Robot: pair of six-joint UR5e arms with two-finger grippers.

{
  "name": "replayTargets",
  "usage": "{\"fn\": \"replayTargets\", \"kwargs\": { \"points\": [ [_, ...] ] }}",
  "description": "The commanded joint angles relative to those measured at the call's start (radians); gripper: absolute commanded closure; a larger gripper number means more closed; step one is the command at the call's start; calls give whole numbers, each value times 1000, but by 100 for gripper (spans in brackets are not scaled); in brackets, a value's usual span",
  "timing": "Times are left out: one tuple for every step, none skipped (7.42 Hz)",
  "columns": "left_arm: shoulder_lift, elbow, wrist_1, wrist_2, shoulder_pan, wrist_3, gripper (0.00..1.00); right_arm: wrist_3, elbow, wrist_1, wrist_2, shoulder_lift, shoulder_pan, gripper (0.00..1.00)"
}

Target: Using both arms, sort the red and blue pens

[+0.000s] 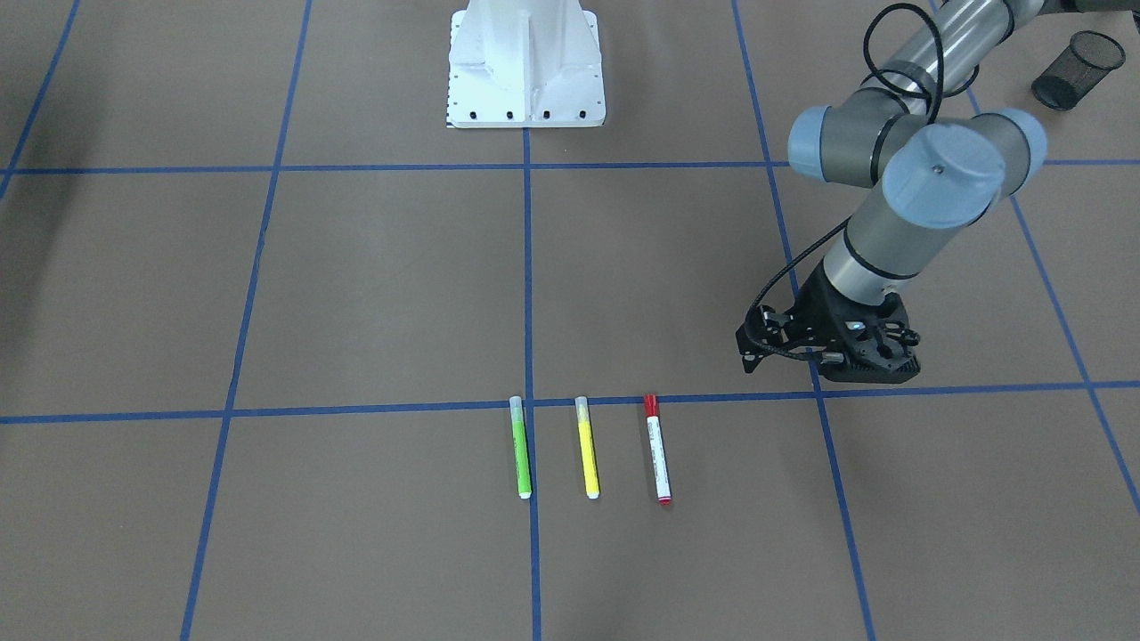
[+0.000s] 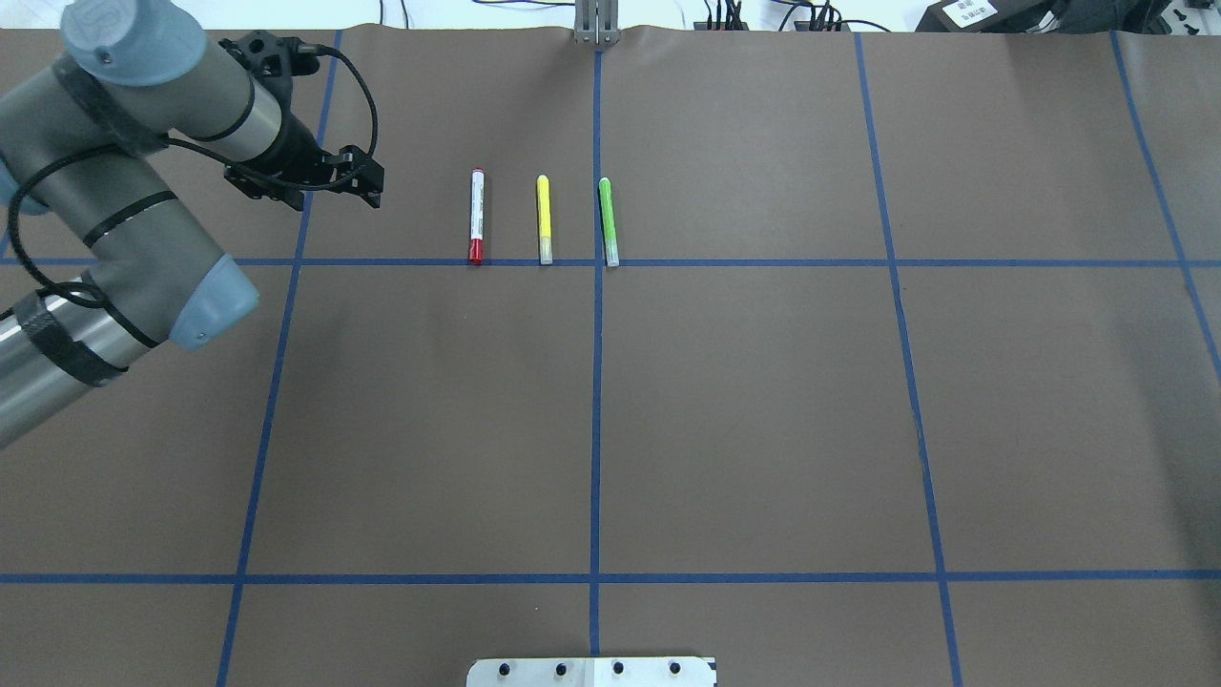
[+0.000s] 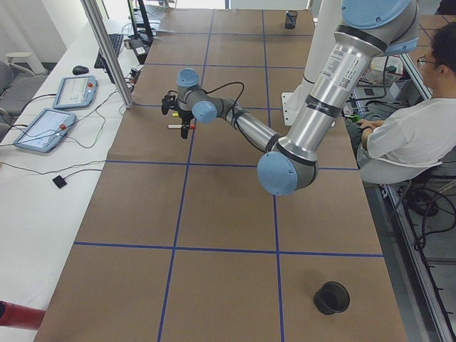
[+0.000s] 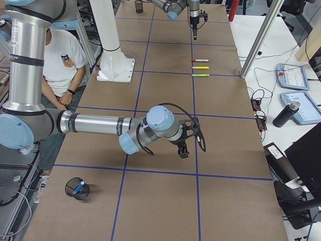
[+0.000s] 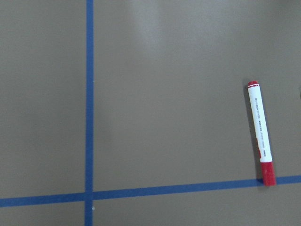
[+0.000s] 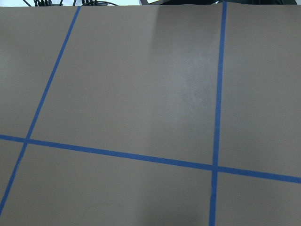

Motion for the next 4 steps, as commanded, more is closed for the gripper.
{"fn": "replayTargets", "kwargs": {
  "points": [
    [-160, 202, 2, 3, 43, -51, 1, 1, 0, -104, -18, 90, -61, 0],
    [-223, 293, 0, 5, 57, -53, 2, 2, 0, -106, -18, 96, -66, 0],
    [-270, 353, 0, 5, 70, -50, 6, 11, 3, -104, -17, 96, -67, 0],
    [-303, 397, 0, 6, 78, -45, 10, 11, 5, -104, -17, 96, -72, 0]
  ]
}}
